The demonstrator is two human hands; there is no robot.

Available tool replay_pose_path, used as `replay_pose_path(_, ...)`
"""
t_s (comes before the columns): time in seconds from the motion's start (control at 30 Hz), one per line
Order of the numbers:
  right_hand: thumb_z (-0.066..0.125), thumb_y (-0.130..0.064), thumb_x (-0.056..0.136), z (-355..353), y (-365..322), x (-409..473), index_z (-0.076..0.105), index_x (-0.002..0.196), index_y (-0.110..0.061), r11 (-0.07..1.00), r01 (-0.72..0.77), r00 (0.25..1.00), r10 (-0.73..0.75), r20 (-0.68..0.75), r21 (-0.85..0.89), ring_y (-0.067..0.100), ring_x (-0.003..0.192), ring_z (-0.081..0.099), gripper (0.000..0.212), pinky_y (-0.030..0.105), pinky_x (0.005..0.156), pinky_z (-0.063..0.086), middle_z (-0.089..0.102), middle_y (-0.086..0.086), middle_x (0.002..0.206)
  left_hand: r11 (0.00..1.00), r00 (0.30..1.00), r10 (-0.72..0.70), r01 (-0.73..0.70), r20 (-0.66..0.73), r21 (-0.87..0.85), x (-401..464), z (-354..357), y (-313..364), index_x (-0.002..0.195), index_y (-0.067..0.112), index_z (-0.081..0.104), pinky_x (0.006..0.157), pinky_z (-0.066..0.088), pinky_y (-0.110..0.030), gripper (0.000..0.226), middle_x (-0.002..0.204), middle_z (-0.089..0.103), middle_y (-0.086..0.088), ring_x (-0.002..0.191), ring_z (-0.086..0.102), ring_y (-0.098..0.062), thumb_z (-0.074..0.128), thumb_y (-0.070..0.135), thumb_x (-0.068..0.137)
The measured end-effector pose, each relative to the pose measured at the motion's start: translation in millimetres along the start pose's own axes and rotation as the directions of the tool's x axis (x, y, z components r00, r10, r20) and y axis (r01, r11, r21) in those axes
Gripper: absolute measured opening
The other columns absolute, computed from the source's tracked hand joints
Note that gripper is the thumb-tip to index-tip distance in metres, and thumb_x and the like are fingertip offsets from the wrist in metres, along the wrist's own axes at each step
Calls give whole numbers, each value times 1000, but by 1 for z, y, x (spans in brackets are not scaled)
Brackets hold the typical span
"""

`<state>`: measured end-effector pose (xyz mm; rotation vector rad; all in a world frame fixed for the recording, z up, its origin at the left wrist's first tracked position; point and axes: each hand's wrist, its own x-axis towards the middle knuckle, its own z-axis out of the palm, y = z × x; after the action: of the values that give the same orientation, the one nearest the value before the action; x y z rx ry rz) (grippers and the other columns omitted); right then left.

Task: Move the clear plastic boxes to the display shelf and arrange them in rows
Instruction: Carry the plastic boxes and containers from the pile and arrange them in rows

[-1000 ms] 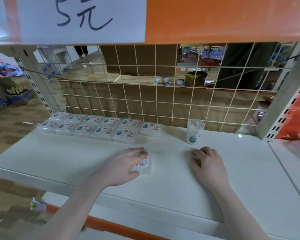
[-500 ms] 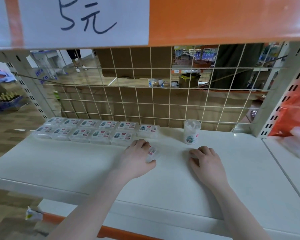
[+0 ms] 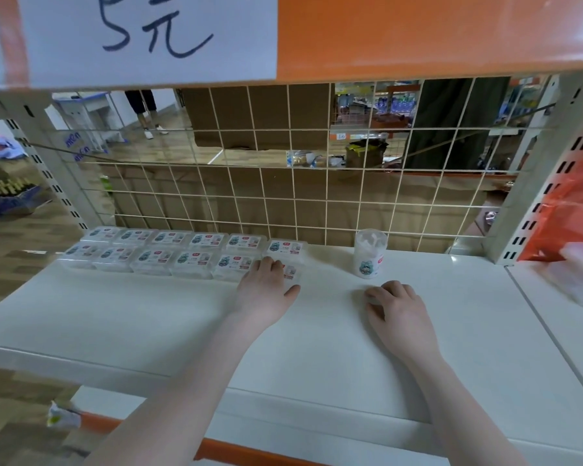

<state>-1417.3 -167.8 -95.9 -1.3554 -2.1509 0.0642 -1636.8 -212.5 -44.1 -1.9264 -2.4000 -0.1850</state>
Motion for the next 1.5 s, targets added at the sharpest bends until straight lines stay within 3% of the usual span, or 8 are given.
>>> replay_pose_path(0.47,55,-19,68,-6,-4,1,68,75,-10,1000,-19,998,19,56,-10,32,64,55,17,38,56,50,57,6,71,992,991,-128,128,-29,-11,6,4,9,125,11,47,91,38,-30,47,127,44,-4,118,40,-23,43,46,93)
replay_pose_path(0.67,37,-28,73,-7,-5,1,67,75,-10,1000,-12,998,12,56,0,31,65,54,34,35,57,48,57,6,72,985,979,-174,174,-111,-12,6,11,17,126,5,50,86,40,-32,50,123,50,-12,114,44,-29,47,42,92)
replay_pose_path(0.83,54,-18,69,-8,-6,0,68,77,-9,1000,-29,995,30,97,-4,32,66,55,18,35,58,48,58,7,74,983,978,-183,181,-101,-31,6,9,18,124,5,52,86,42,-34,50,121,52,-12,112,46,-30,51,41,90)
replay_pose_path(0.97,61,-12,74,-11,-7,-3,68,85,-7,1000,-20,990,21,136,-11,35,76,57,13,38,64,48,61,10,82,992,984,-123,121,-126,-21,-3,8,15,99,2,68,64,52,-34,46,94,64,-13,87,62,-34,74,39,72)
replay_pose_path(1.1,53,-19,87,-24,-12,-9,65,106,-10,990,-107,975,122,188,-87,31,101,50,24,36,82,43,59,9,104,994,992,-87,81,-94,-67,-22,7,15,139,9,40,100,36,-32,57,141,42,-8,131,35,-25,45,43,93)
replay_pose_path(1.23,49,-23,92,-38,-13,-26,60,115,-12,958,-229,952,257,164,-175,28,109,48,29,34,87,40,56,8,112,994,991,-66,56,-114,-89,-39,2,5,139,14,38,101,34,-30,54,142,40,-3,132,33,-20,39,45,95)
replay_pose_path(1.37,58,-15,86,-49,-28,-55,66,105,-5,898,-388,914,404,40,-210,36,98,54,23,39,80,42,61,16,102,992,992,-8,-8,-125,-125,-54,-4,-12,138,13,40,101,34,-30,54,141,42,-4,131,34,-20,41,45,95)
replay_pose_path(1.5,81,0,61,-54,-51,-93,70,86,1,860,-456,889,430,-156,-227,41,69,62,28,42,62,50,65,22,79,980,993,77,-92,-88,-179,-69,-5,-22,139,15,38,103,31,-30,52,142,38,-2,133,31,-20,41,44,95)
